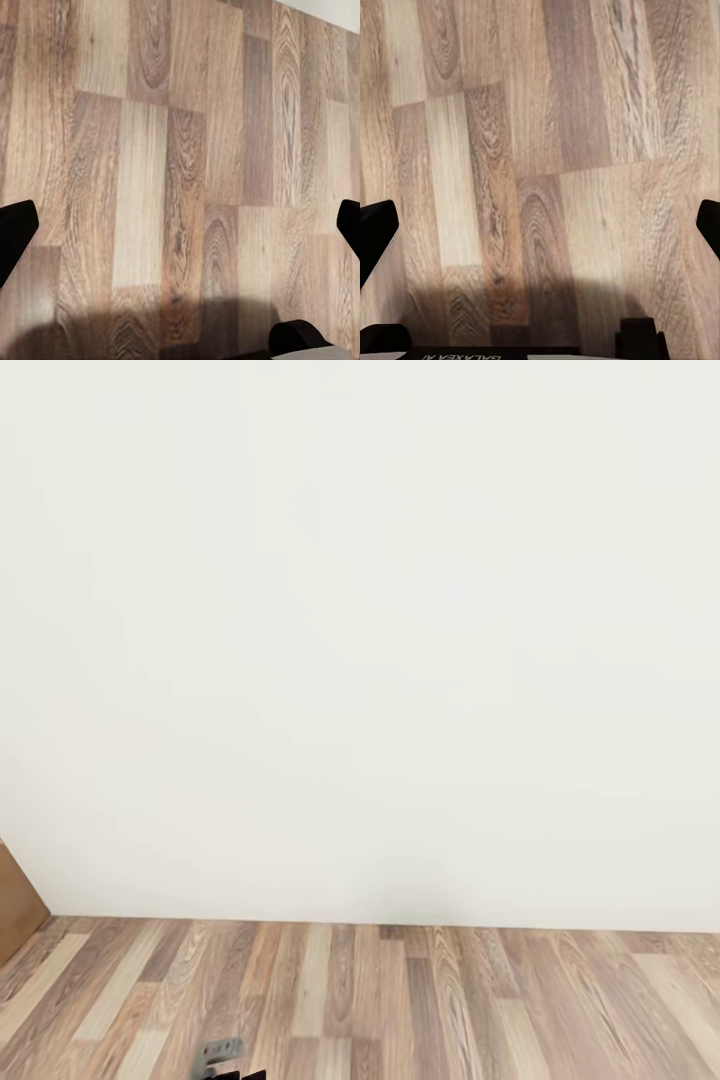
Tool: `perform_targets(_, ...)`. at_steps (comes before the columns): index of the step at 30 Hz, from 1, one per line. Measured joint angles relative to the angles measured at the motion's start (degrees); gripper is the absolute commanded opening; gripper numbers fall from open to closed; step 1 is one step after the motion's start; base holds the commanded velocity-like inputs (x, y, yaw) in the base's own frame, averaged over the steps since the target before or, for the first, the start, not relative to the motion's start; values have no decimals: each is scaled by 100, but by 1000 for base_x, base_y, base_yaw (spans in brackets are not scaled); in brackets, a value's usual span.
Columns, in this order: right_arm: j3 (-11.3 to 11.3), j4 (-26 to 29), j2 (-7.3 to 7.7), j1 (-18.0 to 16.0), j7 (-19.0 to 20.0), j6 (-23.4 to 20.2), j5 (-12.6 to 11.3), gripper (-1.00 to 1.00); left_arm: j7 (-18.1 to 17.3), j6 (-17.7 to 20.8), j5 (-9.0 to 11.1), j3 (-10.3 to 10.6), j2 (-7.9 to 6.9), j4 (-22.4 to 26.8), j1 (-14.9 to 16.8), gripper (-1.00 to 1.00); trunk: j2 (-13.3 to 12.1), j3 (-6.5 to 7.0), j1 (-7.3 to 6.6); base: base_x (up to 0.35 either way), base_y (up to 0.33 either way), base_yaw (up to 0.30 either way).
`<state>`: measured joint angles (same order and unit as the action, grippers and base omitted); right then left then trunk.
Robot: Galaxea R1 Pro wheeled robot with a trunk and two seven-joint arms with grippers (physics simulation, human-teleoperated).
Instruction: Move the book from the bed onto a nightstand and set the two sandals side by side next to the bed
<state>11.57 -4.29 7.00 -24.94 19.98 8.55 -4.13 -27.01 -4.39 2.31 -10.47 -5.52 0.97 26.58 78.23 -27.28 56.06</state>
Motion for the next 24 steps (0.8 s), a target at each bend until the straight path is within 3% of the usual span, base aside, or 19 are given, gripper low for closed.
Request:
perform_targets(13, 0, 0, 2, 0, 0, 0, 0, 100, 0, 0, 0, 0, 0, 0, 0, 100, 0, 0, 2, 159, 0, 0)
perform_targets(24, 0, 0, 0, 0, 0, 0, 0, 100, 0, 0, 0, 0, 0, 0, 0, 100, 0, 0, 0, 288, 0, 0)
